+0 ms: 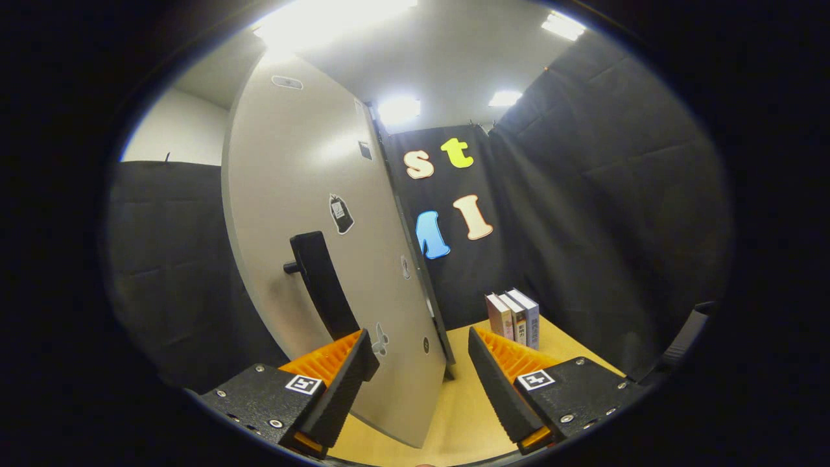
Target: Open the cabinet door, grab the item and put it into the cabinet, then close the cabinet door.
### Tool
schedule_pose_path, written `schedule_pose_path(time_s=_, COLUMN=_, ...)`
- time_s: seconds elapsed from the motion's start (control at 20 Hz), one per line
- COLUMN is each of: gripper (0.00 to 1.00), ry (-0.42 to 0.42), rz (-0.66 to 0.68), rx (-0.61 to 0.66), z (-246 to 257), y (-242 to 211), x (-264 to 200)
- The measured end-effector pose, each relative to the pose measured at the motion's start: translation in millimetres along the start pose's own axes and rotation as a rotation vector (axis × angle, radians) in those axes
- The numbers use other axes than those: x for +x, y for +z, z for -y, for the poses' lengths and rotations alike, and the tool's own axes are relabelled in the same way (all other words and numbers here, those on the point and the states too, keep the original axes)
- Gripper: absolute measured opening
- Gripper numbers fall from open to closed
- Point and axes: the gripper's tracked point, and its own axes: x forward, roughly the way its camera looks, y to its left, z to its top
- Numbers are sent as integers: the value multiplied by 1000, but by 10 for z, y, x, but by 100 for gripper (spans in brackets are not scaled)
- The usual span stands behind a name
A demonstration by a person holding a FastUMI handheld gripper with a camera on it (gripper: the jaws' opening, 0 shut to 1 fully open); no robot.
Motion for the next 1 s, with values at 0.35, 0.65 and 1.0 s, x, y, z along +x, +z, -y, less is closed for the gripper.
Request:
schedule_pose_path(time_s=0.35, gripper=94, ry=57, rz=-13, rx=-9, z=-716, y=-184, x=184)
schedule_pose_path(time_s=0.65, gripper=95, ry=139, rz=-56, rx=-16, z=-1306, y=-454, x=308)
schedule_pose_path(time_s=1.0, gripper=95, ry=186, rz=-32, rx=-131, z=-1528, y=-502, x=272)
